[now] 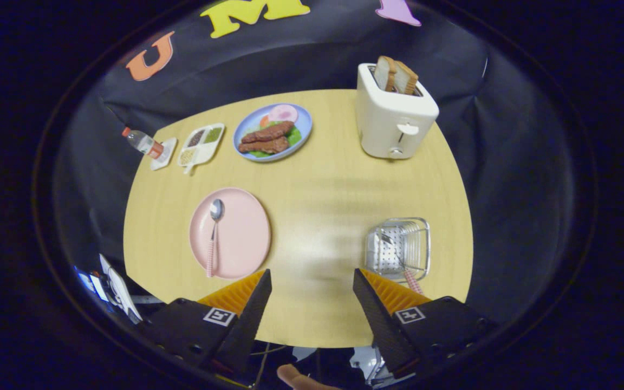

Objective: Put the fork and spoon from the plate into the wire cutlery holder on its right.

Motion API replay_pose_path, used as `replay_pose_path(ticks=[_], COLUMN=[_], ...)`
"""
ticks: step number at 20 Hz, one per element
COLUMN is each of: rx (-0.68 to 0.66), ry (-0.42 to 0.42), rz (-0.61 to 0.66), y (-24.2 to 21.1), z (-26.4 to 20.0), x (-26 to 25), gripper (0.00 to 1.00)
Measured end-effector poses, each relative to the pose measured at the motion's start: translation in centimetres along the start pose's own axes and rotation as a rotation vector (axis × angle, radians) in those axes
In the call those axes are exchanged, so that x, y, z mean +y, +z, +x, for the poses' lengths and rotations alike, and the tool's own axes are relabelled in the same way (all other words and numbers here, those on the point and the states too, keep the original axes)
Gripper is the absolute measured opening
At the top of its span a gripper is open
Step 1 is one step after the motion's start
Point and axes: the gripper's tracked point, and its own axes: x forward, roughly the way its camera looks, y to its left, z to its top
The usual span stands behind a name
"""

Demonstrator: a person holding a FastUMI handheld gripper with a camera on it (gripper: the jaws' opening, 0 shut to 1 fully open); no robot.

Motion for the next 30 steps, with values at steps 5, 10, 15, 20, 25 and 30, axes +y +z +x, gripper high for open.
replay_pose_path(ticks=[5,10,15,20,25,30], rx=[-0.138,-0.216,-0.266,-0.216,-0.192,-0.182], ry=[0.023,0.022,0.024,0.030,0.027,0.004], rz=[0.007,-0.041,-0.113,-0.089,-0.059,-0.057], y=[0.7,-0.2,-1.5,-3.9,-4.1,-4.0], z=[1.4,4.1,7.6,11.8,14.5,16.0], x=[4.5,8.5,13.0,16.4,18.6,19.2], gripper=[0.96,0.96,0.96,0.96,0.95,0.82])
